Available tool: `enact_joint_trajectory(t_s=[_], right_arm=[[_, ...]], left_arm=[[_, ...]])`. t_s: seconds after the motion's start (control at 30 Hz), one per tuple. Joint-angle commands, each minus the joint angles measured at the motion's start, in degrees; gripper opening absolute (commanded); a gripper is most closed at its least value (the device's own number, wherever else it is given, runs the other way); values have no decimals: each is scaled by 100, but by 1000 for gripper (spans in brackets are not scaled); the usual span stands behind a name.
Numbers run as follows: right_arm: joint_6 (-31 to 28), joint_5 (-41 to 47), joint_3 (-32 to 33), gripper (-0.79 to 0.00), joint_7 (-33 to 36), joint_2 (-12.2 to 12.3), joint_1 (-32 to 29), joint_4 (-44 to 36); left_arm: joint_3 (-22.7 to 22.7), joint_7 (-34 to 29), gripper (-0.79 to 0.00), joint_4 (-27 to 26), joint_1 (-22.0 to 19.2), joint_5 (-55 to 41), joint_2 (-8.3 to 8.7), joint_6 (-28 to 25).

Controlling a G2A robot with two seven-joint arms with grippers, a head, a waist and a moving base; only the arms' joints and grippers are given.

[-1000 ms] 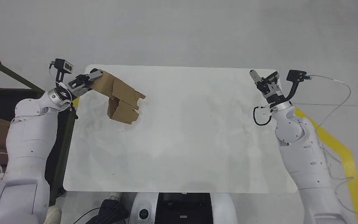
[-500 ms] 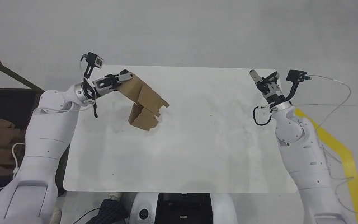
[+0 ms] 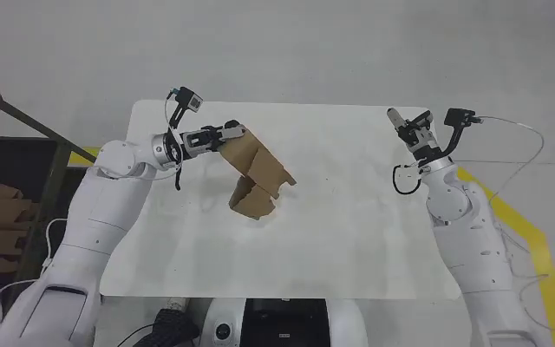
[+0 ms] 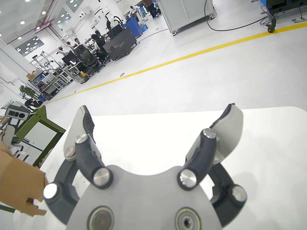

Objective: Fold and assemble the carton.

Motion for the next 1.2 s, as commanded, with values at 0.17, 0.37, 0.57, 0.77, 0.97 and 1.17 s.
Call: enact_joint_trajectory(t_s=[0.17, 0.37, 0.57, 0.77, 0.97, 1.17], right_arm=[[0, 0, 0, 0, 0, 0, 0, 0], [0, 0, 0, 0, 0, 0, 0, 0], [0, 0, 0, 0, 0, 0, 0, 0], [0, 0, 0, 0, 0, 0, 0, 0], [0, 0, 0, 0, 0, 0, 0, 0], [0, 0, 0, 0, 0, 0, 0, 0]], left_arm=[[133, 45, -785, 2, -65, -50, -66, -21], [142, 88, -785, 36, -79, -110, -84, -35], [142, 88, -785, 36, -79, -110, -84, -35], [142, 88, -785, 36, -79, -110, -84, -35], [142, 88, -785, 36, -79, -110, -84, -35], [142, 88, -785, 36, -79, -110, -84, -35]])
